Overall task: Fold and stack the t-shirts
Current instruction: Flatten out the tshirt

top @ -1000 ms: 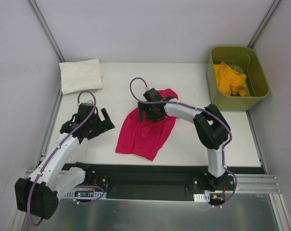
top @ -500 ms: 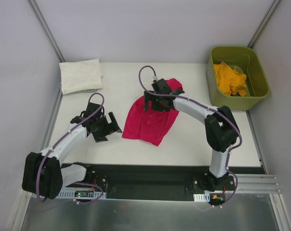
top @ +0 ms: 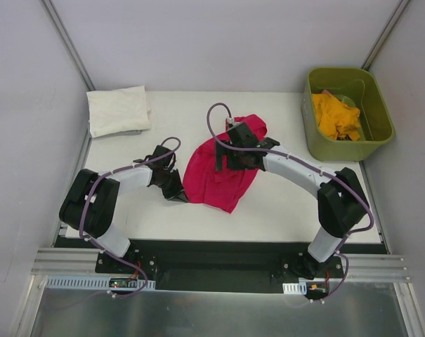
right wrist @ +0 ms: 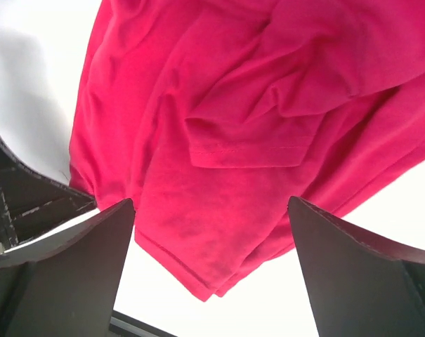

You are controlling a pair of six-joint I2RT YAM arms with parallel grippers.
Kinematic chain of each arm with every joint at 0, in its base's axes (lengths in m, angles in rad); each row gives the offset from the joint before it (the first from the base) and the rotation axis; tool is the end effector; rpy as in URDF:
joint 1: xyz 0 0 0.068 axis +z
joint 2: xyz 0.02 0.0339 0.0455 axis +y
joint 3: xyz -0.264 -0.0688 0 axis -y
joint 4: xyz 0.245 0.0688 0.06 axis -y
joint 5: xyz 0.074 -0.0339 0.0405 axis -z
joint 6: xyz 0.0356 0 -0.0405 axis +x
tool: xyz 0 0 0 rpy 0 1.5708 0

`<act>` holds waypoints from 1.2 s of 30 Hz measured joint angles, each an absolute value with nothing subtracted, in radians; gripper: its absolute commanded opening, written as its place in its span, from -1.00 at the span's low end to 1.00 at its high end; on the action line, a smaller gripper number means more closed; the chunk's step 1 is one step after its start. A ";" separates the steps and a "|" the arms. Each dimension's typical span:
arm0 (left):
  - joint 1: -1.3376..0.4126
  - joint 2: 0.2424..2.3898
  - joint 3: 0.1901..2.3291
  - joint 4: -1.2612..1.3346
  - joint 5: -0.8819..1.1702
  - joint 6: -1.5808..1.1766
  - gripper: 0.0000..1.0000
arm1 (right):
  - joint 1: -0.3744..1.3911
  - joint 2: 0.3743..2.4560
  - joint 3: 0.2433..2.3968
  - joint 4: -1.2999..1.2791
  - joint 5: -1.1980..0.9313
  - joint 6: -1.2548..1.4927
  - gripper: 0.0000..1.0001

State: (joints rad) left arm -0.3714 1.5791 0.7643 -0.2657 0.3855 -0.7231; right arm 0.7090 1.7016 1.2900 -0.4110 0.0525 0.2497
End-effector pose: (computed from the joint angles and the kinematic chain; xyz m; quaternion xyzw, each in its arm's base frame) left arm 0.2601 -0.1157 0.1460 -0.1208 0.9456 -0.2826 0.1067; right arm 0.2877 0.2444 0.2519 -0.2025 0.9083 0.1468 0.3354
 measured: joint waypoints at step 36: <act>-0.380 1.484 0.823 -0.303 0.051 -0.712 -1.00 | 0.787 1.779 1.367 -0.469 0.445 0.093 -0.99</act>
State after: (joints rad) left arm -0.3801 1.4841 0.8227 -0.3027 0.0513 -0.7124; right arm 0.7872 1.7786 1.3674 -0.4694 0.4450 0.0925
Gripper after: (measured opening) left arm 0.009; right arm 0.012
